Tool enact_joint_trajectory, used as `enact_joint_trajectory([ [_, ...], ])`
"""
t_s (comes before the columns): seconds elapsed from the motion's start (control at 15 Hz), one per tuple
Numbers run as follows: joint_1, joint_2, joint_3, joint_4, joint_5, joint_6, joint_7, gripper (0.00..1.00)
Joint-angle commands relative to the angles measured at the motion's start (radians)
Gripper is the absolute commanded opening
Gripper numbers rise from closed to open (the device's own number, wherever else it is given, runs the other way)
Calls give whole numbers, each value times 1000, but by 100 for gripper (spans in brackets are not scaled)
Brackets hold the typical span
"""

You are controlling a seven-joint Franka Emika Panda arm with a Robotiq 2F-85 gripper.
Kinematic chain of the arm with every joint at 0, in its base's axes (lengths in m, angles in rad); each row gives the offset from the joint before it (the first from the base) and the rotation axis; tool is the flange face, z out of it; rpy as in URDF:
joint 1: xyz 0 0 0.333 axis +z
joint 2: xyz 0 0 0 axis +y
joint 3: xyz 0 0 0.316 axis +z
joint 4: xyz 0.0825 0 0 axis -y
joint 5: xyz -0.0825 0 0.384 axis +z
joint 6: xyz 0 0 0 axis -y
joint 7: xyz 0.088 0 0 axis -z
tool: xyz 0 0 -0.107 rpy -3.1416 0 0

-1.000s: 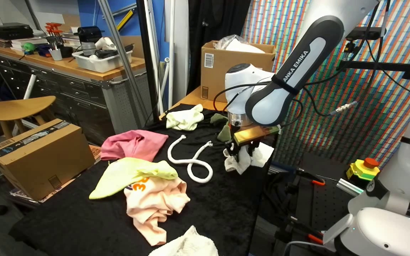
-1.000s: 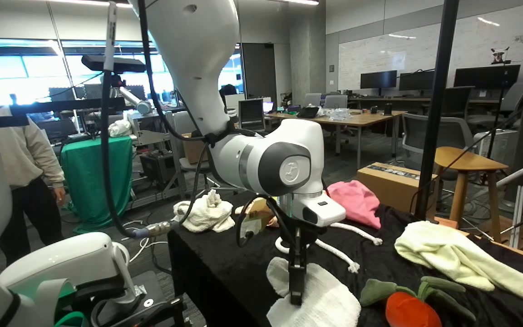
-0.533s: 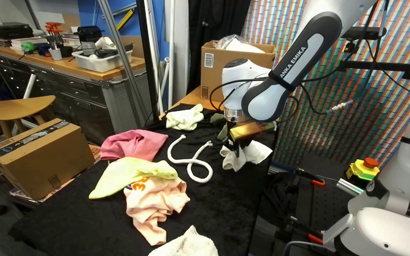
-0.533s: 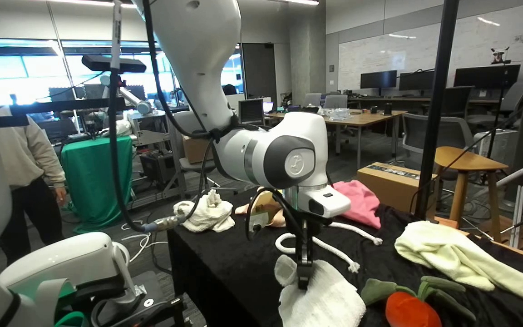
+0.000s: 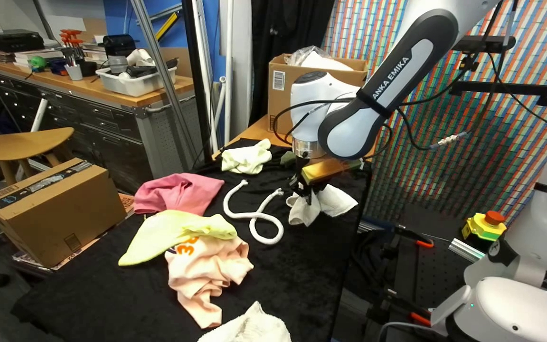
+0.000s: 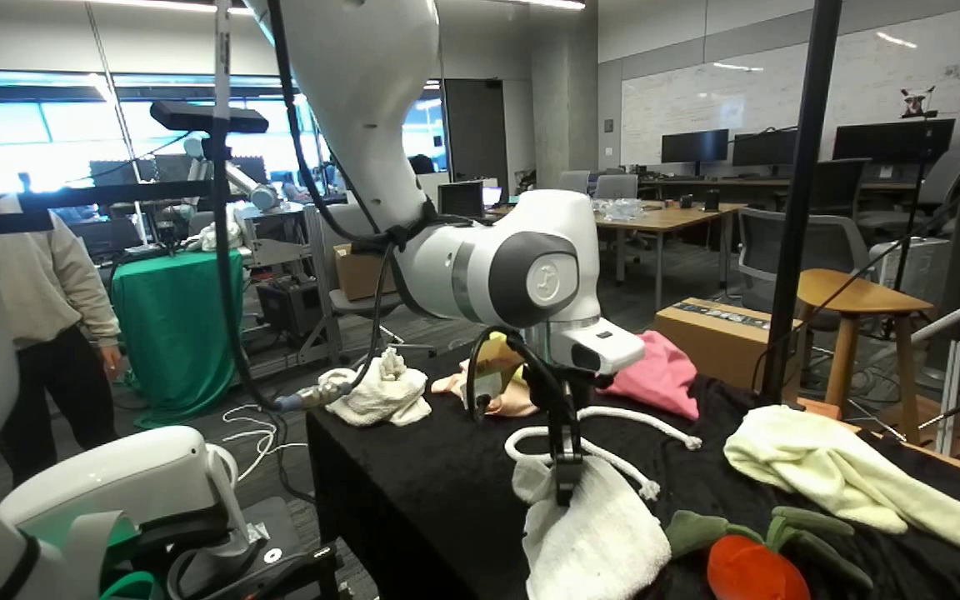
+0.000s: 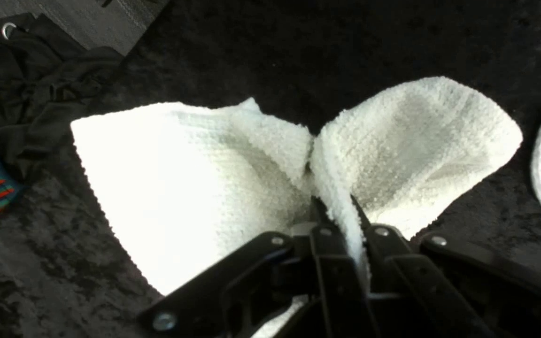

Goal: Put the towels and the turnip plushie on the peach shirt

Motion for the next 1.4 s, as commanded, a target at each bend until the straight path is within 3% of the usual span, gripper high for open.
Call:
enact_joint_trajectory([
  [0.0, 69, -76, -12, 26, -104, -22, 49, 7],
  [0.47, 130, -78, 61, 213, -239, -95, 134, 7],
  [0.87, 163, 9, 105, 389, -214, -161, 121, 7],
  [1.33, 209, 125, 104, 572, -204, -217, 56, 7],
])
